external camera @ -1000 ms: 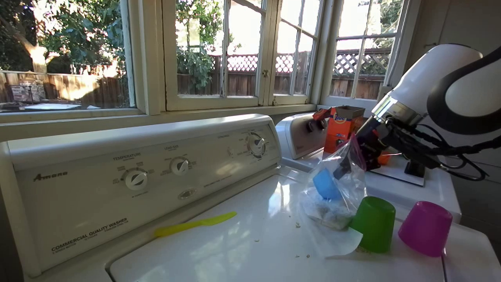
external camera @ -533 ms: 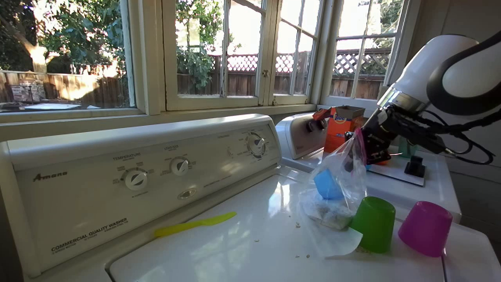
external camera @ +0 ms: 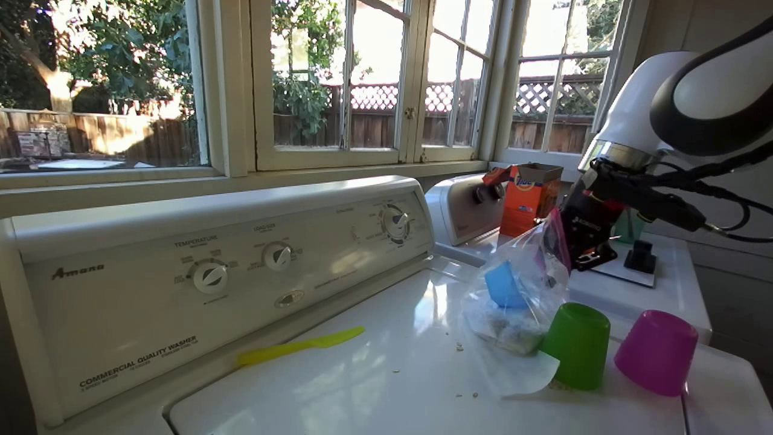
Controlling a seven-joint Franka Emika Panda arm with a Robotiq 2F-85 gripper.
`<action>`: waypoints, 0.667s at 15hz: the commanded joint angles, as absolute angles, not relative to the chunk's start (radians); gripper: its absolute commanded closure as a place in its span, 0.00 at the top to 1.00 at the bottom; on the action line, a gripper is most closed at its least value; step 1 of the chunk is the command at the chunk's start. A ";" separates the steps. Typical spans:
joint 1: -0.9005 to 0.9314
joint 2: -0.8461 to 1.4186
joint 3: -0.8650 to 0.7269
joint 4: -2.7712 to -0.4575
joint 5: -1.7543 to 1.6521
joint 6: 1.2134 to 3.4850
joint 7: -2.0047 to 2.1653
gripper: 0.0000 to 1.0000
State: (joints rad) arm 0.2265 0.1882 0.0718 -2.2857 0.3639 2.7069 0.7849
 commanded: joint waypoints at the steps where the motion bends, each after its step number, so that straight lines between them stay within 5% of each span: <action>1: 0.193 0.194 0.097 -2.270 0.404 2.662 0.794 0.00; 2: 0.190 0.195 0.097 -2.271 0.407 2.668 0.798 0.00; 4: 0.185 0.197 0.094 -2.273 0.407 2.679 0.806 0.27; 10: 0.172 0.215 0.105 -2.271 0.442 2.694 0.797 0.71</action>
State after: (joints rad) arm 0.1856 0.1957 0.0863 -2.2801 0.4139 2.6930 0.7921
